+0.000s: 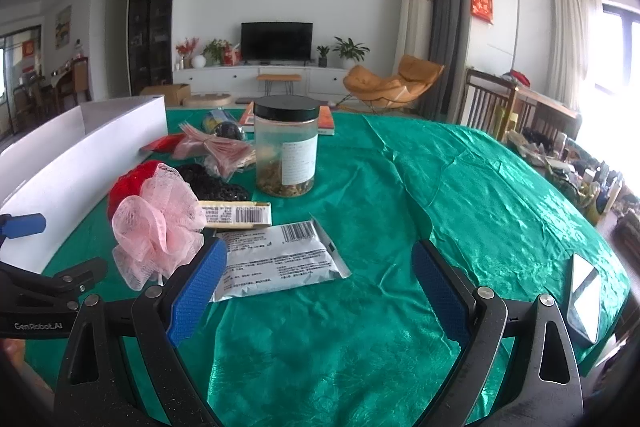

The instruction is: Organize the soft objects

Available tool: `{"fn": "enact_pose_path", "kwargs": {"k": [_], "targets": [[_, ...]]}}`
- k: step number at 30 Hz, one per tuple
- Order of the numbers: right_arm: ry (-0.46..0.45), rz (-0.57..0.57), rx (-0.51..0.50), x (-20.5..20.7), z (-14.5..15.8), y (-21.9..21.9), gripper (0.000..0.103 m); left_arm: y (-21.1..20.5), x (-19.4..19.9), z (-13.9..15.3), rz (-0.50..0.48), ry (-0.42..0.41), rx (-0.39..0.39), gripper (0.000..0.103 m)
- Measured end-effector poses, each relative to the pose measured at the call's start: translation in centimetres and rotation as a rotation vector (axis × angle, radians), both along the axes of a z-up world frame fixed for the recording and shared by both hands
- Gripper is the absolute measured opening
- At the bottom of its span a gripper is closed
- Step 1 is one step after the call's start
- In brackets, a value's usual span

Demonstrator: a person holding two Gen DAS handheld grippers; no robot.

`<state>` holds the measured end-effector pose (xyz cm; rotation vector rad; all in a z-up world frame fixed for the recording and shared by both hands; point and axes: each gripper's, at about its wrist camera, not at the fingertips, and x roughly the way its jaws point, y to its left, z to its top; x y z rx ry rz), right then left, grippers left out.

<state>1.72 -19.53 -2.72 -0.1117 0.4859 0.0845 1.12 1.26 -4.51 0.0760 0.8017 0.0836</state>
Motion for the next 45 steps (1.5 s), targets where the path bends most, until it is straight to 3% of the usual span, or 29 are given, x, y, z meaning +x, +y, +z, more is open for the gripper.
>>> {"fn": "enact_pose_path", "kwargs": {"k": [19,30,34,37,39,43,45], "targets": [[0.03,0.015,0.004,0.4,-0.3,0.2,0.095,-0.1,0.3,-0.8,-0.007,0.024,-0.002,0.103],[0.342,0.134,0.156,5.2,-4.9,0.5,0.095,0.5,1.8,-5.4,-0.036,0.165,-0.068,0.103],[0.443,0.189,0.044,8.2,-6.6,3.0,0.095,1.2,2.0,-5.7,-0.029,0.172,-0.106,0.103],[0.427,0.199,-0.049,9.3,-6.6,4.1,0.096,1.1,1.9,-5.8,-0.033,0.164,-0.107,0.103],[0.415,0.107,-0.028,10.1,-6.5,2.4,0.095,1.1,1.8,-5.9,-0.033,0.158,-0.108,0.103],[0.416,-0.243,0.118,10.4,-6.6,-5.8,0.095,1.2,1.8,-5.8,-0.028,0.161,-0.111,0.103],[0.401,-0.325,0.166,9.9,-6.5,-9.2,0.095,1.3,1.8,-5.7,-0.025,0.163,-0.114,0.103]]}}
